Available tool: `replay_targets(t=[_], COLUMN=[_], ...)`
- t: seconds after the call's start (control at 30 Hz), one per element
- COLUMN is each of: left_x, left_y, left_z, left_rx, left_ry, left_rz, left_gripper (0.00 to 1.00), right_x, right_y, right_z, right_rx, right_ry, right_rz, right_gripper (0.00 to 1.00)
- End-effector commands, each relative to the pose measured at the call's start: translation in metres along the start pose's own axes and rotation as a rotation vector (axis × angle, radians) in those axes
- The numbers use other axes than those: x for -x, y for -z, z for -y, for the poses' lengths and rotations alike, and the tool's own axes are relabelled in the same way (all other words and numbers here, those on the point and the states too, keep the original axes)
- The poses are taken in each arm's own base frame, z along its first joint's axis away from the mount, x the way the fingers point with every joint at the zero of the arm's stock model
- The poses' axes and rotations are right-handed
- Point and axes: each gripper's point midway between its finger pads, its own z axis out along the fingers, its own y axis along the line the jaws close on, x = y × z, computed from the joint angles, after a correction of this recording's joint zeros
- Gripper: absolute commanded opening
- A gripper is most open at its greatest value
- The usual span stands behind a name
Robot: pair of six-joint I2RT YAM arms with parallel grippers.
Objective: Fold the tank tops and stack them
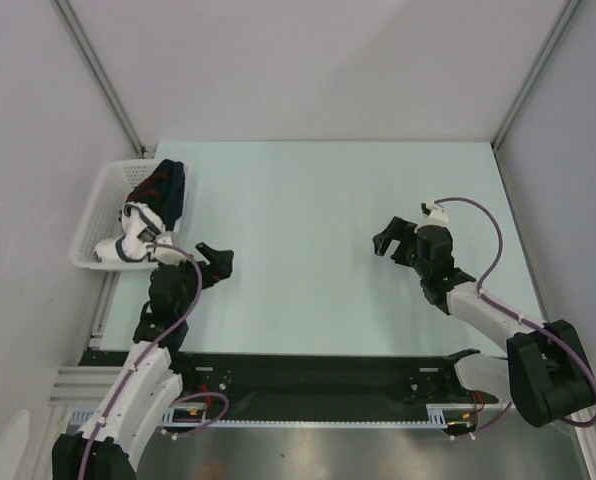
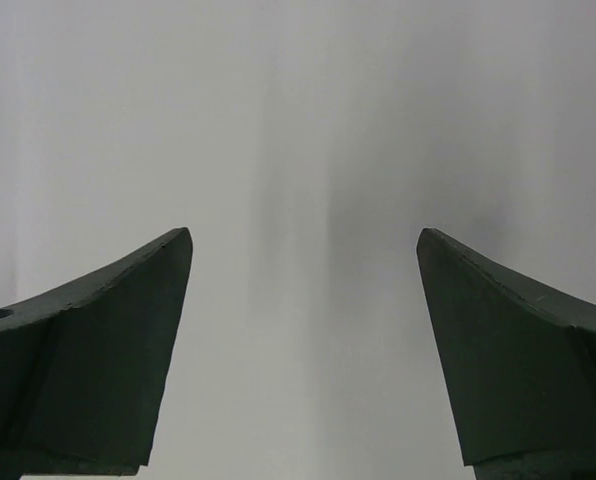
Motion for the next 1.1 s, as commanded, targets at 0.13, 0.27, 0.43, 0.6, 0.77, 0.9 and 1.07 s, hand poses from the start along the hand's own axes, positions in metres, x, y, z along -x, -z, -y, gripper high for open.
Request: replay_targets(t=[0.13, 0.27, 0.43, 0.6, 0.77, 0.9, 1.07], left_x=[0.108, 0.155, 0.201, 0.207, 0.191, 0.179, 0.153], left_y=[0.014, 0.027, 0.02, 0.007, -0.026, -0.054, -0.081], left_z=[0.002, -0.017, -0.039, -0.082, -0.119, -0.147, -0.181], left_rx=[0.293, 0.515, 0.699, 0.857, 0.954, 1.004, 1.112], left_ry=[0.146, 0.2, 0.269, 0.357, 0.394, 0.413, 0.384], left_rz=[0.191, 0.226, 0.24, 0.201, 0.124, 0.025, -0.115], left_gripper=[1.0, 1.0, 0.99, 0.99, 0.98, 0.97, 0.96], right_x=[0.006, 0.001, 0.001, -0.001, -0.003, -0.001, 0.002], right_y=[0.0, -0.002, 0.001, 0.0, -0.001, 0.0, 0.002], right_z=[-0.019, -0.024, -0.026, -0.026, -0.026, -0.029, -0.028], right_rx=[0.052, 0.07, 0.08, 0.08, 0.085, 0.093, 0.092], right_ry=[0.021, 0.02, 0.013, 0.011, 0.008, 0.008, 0.006], right_rz=[0.056, 0.033, 0.035, 0.026, 0.019, 0.019, 0.032], right_gripper=[1.0, 1.0, 1.0, 1.0, 1.0, 0.99, 1.0])
